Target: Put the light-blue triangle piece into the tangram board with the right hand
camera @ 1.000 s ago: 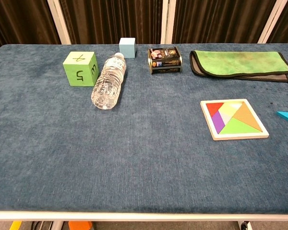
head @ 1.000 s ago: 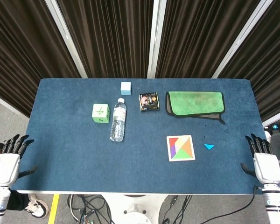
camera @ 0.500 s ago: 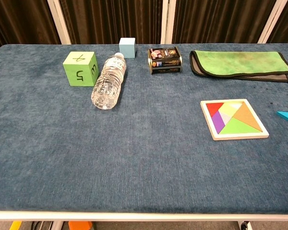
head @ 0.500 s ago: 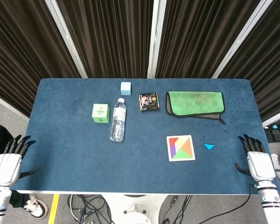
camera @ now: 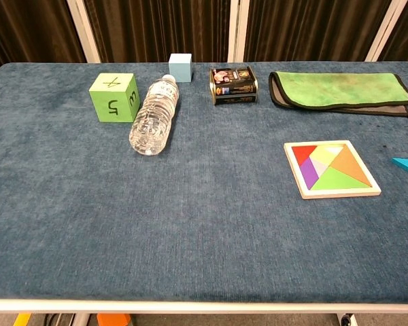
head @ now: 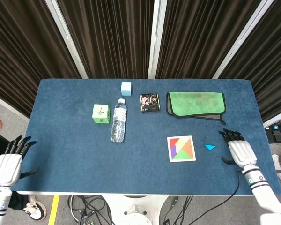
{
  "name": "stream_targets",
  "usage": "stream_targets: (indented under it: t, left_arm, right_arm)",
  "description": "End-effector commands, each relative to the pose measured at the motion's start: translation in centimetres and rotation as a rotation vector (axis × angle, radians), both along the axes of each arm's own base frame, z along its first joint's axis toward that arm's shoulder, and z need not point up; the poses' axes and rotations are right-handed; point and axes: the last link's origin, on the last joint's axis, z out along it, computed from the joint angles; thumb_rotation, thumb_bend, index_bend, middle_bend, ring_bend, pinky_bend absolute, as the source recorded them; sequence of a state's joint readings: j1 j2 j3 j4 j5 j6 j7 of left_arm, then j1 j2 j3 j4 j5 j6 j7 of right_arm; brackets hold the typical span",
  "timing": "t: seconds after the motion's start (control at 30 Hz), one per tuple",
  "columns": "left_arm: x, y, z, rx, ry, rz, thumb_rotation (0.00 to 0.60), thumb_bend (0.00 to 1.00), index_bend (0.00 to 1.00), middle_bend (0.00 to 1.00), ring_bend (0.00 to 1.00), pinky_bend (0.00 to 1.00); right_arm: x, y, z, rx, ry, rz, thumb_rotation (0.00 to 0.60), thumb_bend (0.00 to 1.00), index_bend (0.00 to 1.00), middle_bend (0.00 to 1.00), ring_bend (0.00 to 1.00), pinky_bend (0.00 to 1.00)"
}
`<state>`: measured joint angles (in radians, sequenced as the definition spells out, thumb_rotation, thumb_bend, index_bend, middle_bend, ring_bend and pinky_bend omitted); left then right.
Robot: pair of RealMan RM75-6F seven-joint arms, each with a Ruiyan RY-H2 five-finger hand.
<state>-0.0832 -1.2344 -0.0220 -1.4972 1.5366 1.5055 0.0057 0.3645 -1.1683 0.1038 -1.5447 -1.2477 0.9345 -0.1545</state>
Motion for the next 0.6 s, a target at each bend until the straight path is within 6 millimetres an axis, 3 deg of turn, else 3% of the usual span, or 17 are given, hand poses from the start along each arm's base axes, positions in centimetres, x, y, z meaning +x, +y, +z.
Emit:
stream_targets:
  t: [0.03, 0.33, 0.6]
  left_arm:
    - [-0.1, 0.0, 0.0, 0.002, -0.002, 0.001, 0.6, 0.0, 0.22, 0.12, 0.01, 0.12]
    - [-0.5, 0.0, -0.1, 0.0, -0.009, 0.009, 0.6, 0.0, 0.22, 0.12, 0.01, 0.13]
    - [-0.7, 0.0, -0.2, 0.005, -0.011, 0.01, 0.6, 0.0, 0.22, 0.12, 0.01, 0.13]
  right_arm:
    - [0.9, -0.9, -0.8, 0.028, 0.01, 0.004, 0.6, 0.18, 0.05, 0.0, 0.0, 0.0]
    - [1.6, -1.2, -2.6, 0.051, 0.027, 0.013, 0.6, 0.18, 0.1, 0.0, 0.0, 0.0]
    - [1.1, -1.2, -3.9, 0.035, 0.035, 0.003, 0.6, 0.18, 0.14, 0.0, 0.0, 0.0]
